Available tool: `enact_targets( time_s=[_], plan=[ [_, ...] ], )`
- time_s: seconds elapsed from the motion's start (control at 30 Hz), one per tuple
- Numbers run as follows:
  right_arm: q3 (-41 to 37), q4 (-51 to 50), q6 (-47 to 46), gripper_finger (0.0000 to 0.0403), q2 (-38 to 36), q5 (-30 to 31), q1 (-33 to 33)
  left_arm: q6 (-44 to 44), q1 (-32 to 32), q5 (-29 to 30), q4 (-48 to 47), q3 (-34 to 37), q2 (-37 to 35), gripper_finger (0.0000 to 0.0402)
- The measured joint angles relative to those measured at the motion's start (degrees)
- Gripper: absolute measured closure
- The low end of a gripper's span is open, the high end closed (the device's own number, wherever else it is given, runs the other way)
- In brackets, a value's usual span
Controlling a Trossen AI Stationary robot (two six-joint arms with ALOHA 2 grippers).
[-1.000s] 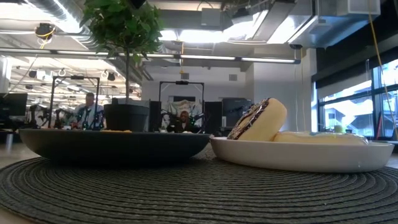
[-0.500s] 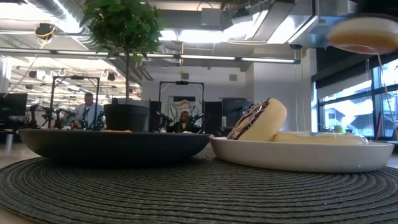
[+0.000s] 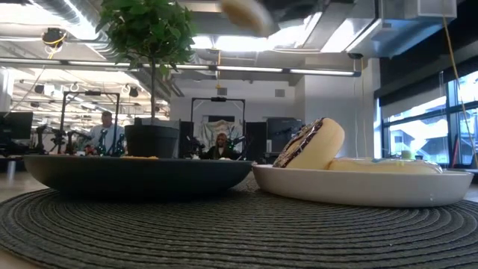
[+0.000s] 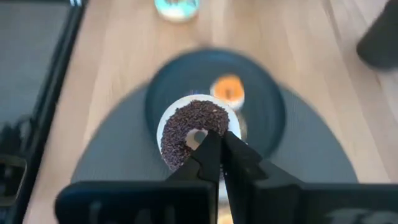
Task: Pick & Place donuts
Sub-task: Put the small black donut onto the black plate
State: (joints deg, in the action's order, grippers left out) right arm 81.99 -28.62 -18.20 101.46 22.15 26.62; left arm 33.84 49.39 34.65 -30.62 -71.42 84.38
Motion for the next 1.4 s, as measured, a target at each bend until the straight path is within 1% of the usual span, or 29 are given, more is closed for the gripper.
enact_targets(
  time_s=[0.13,0.27,0.33,0.4,0.47,0.7,0.93,1.07,1.4],
  plan=[
    [0.0,8.0,5.3,0.0388,0.9,-4.5,-3.9,0.1,2.9,2.7,-0.1,0.0,-0.7,0.0317],
    [0.1,12.6,8.1,0.0388,2.3,-8.0,-7.2,0.0,4.5,6.4,-0.2,0.0,-0.7,0.0319],
    [0.0,12.3,8.4,0.0388,2.8,-9.1,-8.6,-0.1,4.8,7.4,-0.2,0.0,-0.7,0.0319],
    [0.0,14.7,8.5,0.0388,4.1,-10.3,-9.8,-0.1,4.9,7.9,-0.6,-0.1,-0.7,0.0318],
    [0.0,14.7,8.8,0.0388,5.3,-10.9,-10.7,-0.1,4.9,8.2,-0.6,-0.1,-0.7,0.0316],
    [0.0,20.8,9.5,0.0388,11.7,-16.5,-12.6,-0.1,4.5,8.5,-1.0,-0.1,-0.7,0.0319],
    [0.0,22.1,9.4,0.0388,16.3,-16.9,-12.6,-0.1,4.5,8.4,-1.4,-0.1,-0.7,0.0316],
    [0.0,22.9,7.7,0.0388,18.0,-18.4,-12.6,-0.1,4.5,8.5,-1.4,-0.1,-0.7,0.0317],
    [0.0,23.4,8.1,0.0388,18.9,-19.3,-12.6,-0.1,4.5,8.5,-1.4,-0.1,-0.7,0.0316]
  ],
)
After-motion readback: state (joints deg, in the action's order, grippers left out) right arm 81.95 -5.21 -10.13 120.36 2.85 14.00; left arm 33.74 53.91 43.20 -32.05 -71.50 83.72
